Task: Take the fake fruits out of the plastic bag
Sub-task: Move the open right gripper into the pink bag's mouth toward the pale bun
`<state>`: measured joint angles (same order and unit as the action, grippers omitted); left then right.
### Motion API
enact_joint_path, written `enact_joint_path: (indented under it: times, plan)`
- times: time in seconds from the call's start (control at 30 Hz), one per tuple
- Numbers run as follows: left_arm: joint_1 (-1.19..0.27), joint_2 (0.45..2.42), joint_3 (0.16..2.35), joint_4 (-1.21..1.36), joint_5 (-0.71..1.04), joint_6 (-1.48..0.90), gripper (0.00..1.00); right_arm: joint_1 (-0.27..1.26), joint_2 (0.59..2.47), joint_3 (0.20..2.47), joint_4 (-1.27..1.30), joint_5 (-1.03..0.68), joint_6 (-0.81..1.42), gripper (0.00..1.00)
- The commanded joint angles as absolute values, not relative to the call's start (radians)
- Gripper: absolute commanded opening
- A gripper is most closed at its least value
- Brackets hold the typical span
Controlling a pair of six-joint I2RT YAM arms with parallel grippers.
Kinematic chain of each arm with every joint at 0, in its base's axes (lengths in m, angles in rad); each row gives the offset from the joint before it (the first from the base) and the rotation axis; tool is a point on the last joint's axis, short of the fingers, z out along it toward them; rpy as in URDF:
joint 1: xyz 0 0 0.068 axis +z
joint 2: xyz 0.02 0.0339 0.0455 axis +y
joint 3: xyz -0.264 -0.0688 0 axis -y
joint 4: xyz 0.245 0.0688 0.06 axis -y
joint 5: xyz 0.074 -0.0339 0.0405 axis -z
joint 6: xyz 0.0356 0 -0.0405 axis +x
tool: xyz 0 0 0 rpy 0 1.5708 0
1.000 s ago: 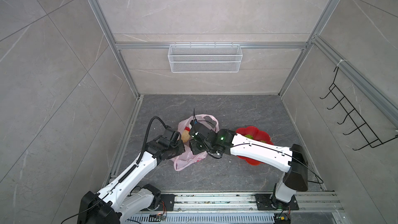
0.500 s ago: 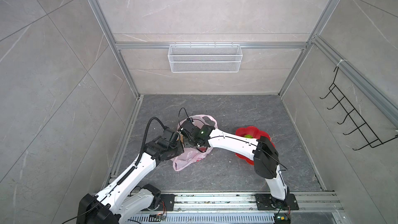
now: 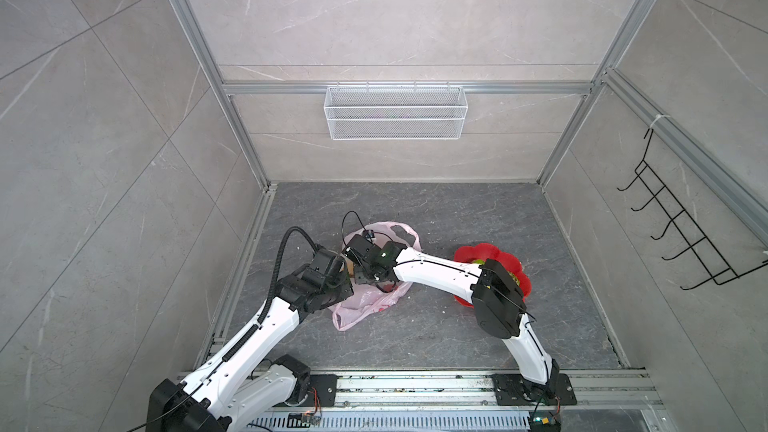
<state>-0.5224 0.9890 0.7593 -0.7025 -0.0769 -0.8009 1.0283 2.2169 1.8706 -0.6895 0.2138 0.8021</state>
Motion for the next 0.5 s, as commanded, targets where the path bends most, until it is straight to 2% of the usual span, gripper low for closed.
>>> enact_joint_path:
  times: [0.0, 0.27, 0.47]
  plan:
    - [-0.517, 0.972, 0.750, -0.691, -0.086, -0.801, 0.00, 1.018, 2.252, 1.896, -0.672, 0.215, 0.849, 0.45]
    - [-0.517, 0.979, 0.749, -0.687, -0.047, -0.782, 0.00, 0.994, 2.270, 1.877, -0.582, 0.175, 0.897, 0.61]
    - [-0.517, 0.964, 0.725, -0.681, -0.020, -0.788, 0.00, 0.992, 2.269, 1.869, -0.529, 0.160, 0.900, 0.69]
